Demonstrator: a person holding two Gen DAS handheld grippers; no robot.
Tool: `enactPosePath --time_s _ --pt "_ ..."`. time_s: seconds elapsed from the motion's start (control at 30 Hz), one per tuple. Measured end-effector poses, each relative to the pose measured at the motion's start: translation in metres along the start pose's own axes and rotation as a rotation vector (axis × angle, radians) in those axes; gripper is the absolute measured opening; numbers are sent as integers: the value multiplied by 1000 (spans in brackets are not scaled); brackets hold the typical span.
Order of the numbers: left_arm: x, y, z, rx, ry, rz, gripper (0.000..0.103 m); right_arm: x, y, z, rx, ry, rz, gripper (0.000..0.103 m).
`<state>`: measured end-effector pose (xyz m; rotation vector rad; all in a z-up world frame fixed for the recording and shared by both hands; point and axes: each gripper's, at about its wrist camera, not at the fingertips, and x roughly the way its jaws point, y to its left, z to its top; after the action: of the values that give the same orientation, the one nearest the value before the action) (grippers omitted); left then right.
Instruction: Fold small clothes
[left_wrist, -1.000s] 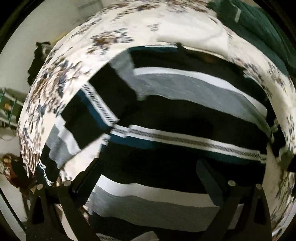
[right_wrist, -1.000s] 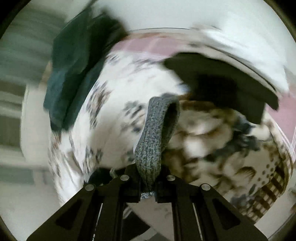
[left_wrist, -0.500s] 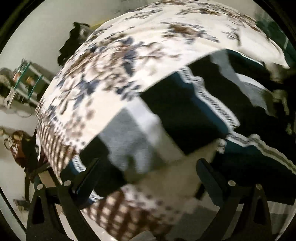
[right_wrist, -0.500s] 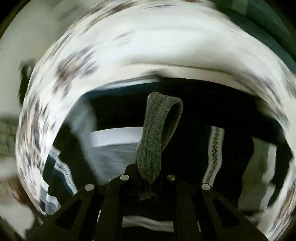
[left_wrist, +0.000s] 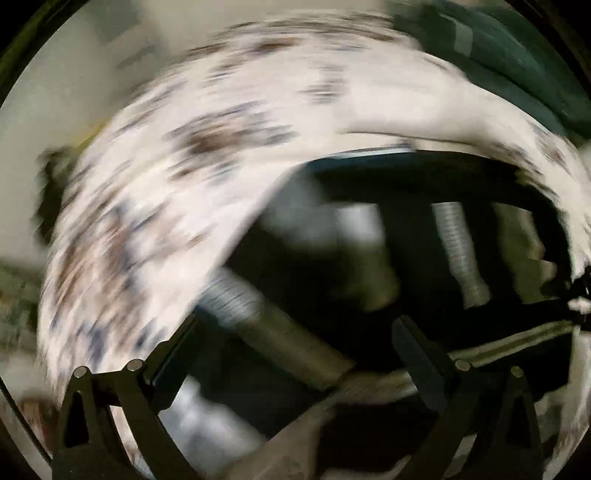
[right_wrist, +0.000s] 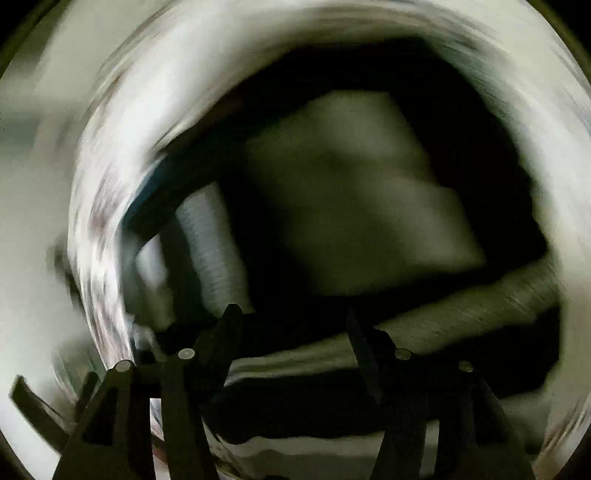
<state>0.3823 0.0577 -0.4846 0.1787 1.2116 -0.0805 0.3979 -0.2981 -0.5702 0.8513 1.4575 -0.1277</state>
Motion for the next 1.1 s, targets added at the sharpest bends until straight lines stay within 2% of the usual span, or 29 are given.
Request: enactPosePath --time_s 0.07,0.13,0.17,0.23,0.37,0.47,0.57,0.6,0.67,0.7,0.73,0.77,0.87,1.0,1.1 --pt "15 -45 34 119 4 -88 103 -18 -68 -1 186 -55 68 61" --pt "24 -82 60 213 12 -140 103 -31 -118 -2 320 -135 145 61" --pt "29 -105 74 263 18 -175 103 -34 -140 -3 384 -180 213 60" --pt "34 -158 101 354 22 -260 103 -36 -175 -2 476 -239 294 60" --pt "48 -245 135 462 63 -404 103 -21 -211 -8 594 -275 445 59" --pt "65 -303 145 551 101 -447 103 -5 -213 -20 641 -291 548 57" --pt "82 -354 147 617 152 -470 99 -4 -224 -22 656 -310 595 50" --pt "87 -365 145 642 164 -472 92 -7 -231 -25 660 -314 600 45" --pt "94 -383 139 699 183 -468 69 -6 -238 -32 677 -320 619 33" --pt "95 -391 136 721 194 -477 42 1 -237 -31 685 -326 626 22" --pt "99 -396 134 741 209 -476 11 2 -240 -34 693 -333 634 17" --pt "101 -401 129 752 222 -468 4 1 -242 -39 701 -342 634 16" --pt "98 -397 133 720 187 -474 3 -4 -239 -41 691 -360 611 11" --pt "104 -375 163 579 178 -508 2 -13 -241 -46 672 -370 528 9" --pt "113 -368 176 545 164 -477 0 -17 -244 -58 672 -357 467 8"
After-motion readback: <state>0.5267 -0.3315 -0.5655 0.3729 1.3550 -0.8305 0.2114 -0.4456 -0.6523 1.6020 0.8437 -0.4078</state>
